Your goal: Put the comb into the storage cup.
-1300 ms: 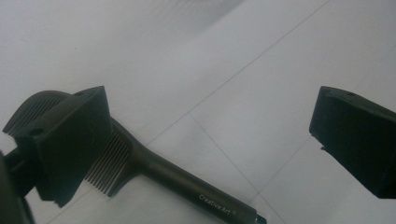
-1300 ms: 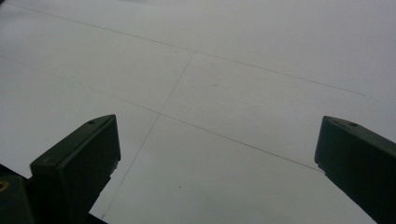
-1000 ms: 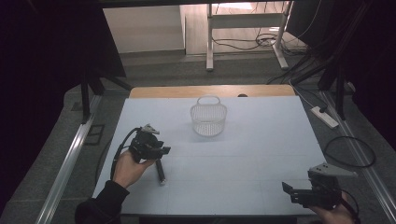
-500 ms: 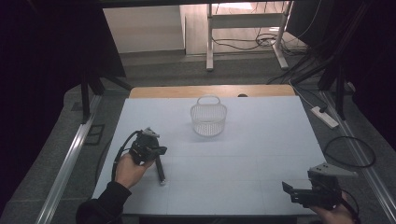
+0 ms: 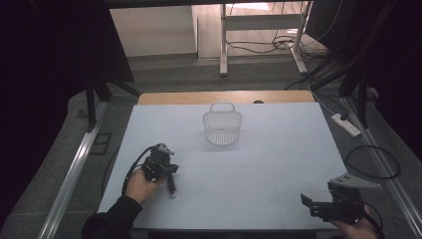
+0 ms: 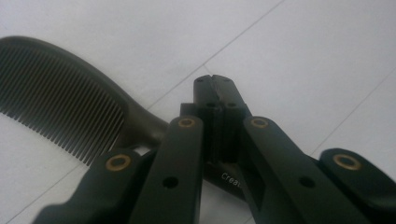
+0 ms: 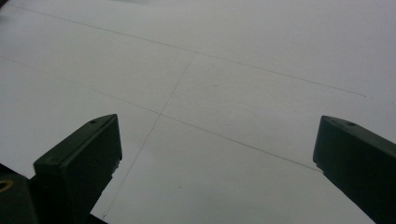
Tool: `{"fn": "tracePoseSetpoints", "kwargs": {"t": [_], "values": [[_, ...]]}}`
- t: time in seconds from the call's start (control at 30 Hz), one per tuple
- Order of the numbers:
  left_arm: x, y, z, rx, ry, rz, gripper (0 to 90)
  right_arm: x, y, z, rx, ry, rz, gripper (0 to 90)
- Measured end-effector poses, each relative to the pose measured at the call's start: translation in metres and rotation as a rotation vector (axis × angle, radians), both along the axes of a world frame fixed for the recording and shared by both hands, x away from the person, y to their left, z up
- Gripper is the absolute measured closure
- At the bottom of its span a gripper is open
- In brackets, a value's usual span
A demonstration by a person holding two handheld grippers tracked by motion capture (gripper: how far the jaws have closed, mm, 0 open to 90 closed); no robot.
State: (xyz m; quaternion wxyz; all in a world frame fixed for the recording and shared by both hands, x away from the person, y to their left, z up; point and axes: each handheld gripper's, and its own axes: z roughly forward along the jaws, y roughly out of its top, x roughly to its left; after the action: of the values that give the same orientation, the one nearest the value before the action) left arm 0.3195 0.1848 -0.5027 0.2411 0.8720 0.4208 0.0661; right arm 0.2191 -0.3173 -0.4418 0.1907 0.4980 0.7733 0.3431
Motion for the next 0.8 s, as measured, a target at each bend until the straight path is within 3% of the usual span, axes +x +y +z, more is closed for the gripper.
{"fn": "tracePoseSetpoints", "kwargs": {"t": [0.2, 0.5, 0.8], "values": [[0.001, -0.002, -0.009, 0.043, 0.023, -0.006, 89.2, 0.0, 0.0, 0.0, 0.002, -0.001, 0.002, 1.8], [-0.001, -0.001, -0.011, 0.06, 0.051, -0.009, 89.2, 0.0, 0.0, 0.0, 0.004, -0.003, 0.0, 2.1], [-0.004, 0.012, -0.011, 0.07, 0.093, 0.023, 89.2, 0.0, -0.001, 0.0, 0.004, 0.004, -0.003, 2.3]]}}
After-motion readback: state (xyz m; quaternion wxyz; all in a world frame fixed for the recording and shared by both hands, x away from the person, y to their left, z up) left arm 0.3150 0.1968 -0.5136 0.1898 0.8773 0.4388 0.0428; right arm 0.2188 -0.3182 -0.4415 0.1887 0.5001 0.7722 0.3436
